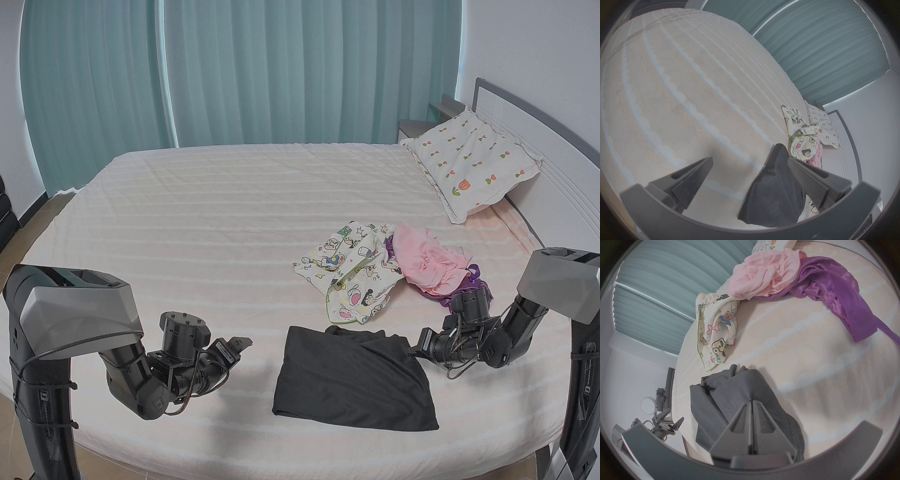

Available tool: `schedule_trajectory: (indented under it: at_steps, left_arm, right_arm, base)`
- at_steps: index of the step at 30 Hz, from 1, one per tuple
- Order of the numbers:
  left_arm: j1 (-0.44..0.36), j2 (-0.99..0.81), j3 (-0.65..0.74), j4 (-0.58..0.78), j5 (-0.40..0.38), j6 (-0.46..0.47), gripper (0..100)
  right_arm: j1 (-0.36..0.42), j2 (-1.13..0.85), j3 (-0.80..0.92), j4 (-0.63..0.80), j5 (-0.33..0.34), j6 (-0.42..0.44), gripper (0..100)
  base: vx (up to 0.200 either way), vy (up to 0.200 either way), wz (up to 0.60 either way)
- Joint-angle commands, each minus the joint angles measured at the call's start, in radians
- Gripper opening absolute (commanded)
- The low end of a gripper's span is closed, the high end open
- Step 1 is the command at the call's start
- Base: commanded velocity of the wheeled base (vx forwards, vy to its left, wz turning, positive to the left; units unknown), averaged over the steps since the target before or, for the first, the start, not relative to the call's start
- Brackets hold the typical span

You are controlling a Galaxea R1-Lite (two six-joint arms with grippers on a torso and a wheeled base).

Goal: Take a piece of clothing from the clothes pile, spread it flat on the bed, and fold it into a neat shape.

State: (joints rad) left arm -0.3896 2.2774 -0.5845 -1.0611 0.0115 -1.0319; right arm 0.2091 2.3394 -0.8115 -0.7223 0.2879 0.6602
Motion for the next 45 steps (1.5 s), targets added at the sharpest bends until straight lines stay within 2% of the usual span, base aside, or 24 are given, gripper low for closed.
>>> schedule_trajectory:
  at_steps: [1,14,18,25,26,36,39,42,44,45]
  left_arm:
    - [0.0,0.002,0.0,0.0,0.001,0.0,100]
    - [0.0,0.002,0.0,0.0,0.002,0.0,100]
    - [0.0,0.002,0.0,0.001,0.004,0.0,100]
    - [0.0,0.002,0.0,0.0,0.004,0.0,100]
    - [0.0,0.002,0.0,0.0,0.004,0.0,100]
    - [0.001,-0.009,-0.008,0.001,0.005,0.0,100]
    - [0.018,-0.104,-0.008,0.009,0.004,0.004,100]
    - [0.023,-0.191,-0.011,0.053,0.004,0.018,100]
    - [0.044,-0.371,-0.018,0.188,0.002,0.102,100]
    - [0.051,-0.404,-0.018,0.211,0.001,0.118,100]
  right_arm:
    - [-0.002,0.014,-0.008,-0.003,0.001,0.001,0]
    - [-0.07,0.006,-0.031,-0.032,-0.009,0.004,0]
    - [-0.079,0.014,-0.034,-0.057,-0.009,0.036,0]
    - [-0.076,0.017,-0.029,-0.055,-0.01,0.039,0]
    - [-0.076,0.018,-0.031,-0.052,-0.01,0.039,100]
    - [-0.109,-0.08,0.002,-0.055,-0.024,0.042,100]
    - [-0.114,-0.167,0.029,-0.046,-0.076,0.041,100]
    - [-0.128,-0.252,0.071,-0.048,-0.098,0.039,100]
    - [-0.159,-0.434,0.156,-0.045,-0.099,0.036,100]
    - [-0.162,-0.468,0.172,-0.045,-0.101,0.036,100]
  base:
    - [0.0,0.0,0.0]
    - [0.0,0.0,0.0]
    - [0.0,0.0,0.0]
    - [0.0,0.0,0.0]
    - [0.0,0.0,0.0]
    - [0.0,0.0,0.0]
    - [0.0,0.0,0.0]
    - [0.0,0.0,0.0]
    - [0.0,0.0,0.0]
    - [0.0,0.0,0.0]
